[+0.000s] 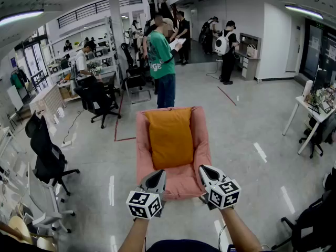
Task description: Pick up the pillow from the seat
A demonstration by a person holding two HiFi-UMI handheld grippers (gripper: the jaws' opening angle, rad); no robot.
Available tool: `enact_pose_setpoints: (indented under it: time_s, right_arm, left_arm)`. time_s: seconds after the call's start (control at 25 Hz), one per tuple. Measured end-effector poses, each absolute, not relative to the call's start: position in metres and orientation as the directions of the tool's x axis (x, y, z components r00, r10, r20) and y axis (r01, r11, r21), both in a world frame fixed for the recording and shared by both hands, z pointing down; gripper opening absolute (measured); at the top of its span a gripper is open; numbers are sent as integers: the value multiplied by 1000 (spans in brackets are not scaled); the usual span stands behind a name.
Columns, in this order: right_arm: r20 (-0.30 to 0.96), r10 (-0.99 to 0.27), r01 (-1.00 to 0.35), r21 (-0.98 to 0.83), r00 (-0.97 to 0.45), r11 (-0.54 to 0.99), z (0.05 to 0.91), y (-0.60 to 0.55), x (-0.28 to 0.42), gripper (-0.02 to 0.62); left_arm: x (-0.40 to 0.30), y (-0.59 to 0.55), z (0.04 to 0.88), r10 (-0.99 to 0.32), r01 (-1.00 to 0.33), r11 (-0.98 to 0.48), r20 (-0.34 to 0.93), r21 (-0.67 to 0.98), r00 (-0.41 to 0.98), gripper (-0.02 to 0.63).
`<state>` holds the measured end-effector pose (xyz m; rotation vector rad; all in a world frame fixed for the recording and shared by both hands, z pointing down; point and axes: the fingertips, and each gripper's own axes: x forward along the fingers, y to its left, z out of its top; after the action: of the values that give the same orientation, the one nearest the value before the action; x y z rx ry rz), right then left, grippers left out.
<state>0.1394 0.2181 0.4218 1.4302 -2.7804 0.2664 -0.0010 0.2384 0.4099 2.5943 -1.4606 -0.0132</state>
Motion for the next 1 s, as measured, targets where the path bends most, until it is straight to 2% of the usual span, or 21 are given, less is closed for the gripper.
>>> enact_pose_setpoints:
  time_s: [1.0]
  right_arm:
    - [89,-798,-796,-191,-596,574,430,188,157,20]
  left_arm:
    - [12,215,420,-864,-865,-476,101,161,494,5]
